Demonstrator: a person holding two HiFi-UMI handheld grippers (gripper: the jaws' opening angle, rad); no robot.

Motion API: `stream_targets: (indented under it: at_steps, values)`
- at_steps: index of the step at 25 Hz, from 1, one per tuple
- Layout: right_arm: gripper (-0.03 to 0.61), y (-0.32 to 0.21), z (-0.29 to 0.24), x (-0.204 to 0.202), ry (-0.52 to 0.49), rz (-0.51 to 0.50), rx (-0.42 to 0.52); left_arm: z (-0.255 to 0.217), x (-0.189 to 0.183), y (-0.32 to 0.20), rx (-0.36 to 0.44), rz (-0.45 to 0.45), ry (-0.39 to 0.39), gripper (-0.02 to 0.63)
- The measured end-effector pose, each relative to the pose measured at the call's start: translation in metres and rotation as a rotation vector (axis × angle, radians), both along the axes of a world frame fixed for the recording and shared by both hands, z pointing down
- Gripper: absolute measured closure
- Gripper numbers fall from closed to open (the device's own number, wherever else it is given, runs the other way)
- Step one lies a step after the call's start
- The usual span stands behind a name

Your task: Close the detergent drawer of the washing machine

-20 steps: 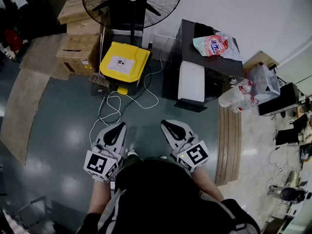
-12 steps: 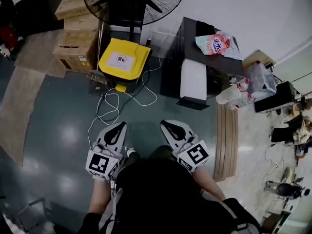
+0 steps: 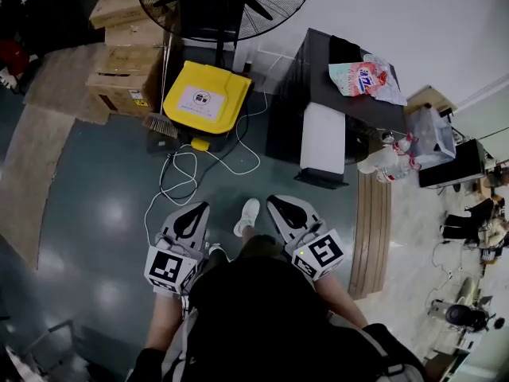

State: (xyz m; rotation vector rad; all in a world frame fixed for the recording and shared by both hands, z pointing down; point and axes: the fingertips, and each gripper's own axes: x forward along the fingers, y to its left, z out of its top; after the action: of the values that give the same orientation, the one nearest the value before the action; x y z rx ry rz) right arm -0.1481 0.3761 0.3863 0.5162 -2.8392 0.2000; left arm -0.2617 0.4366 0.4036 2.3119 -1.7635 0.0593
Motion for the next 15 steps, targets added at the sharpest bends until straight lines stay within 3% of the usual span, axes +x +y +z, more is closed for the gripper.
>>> stream_targets:
  at_steps: [15]
  values:
    - [0.553,-0.178,0.007,-0.024,-0.039,-0.094,-0.021,0.000,0.002,-0.187,-0.049,0.018,-0.111,0.604]
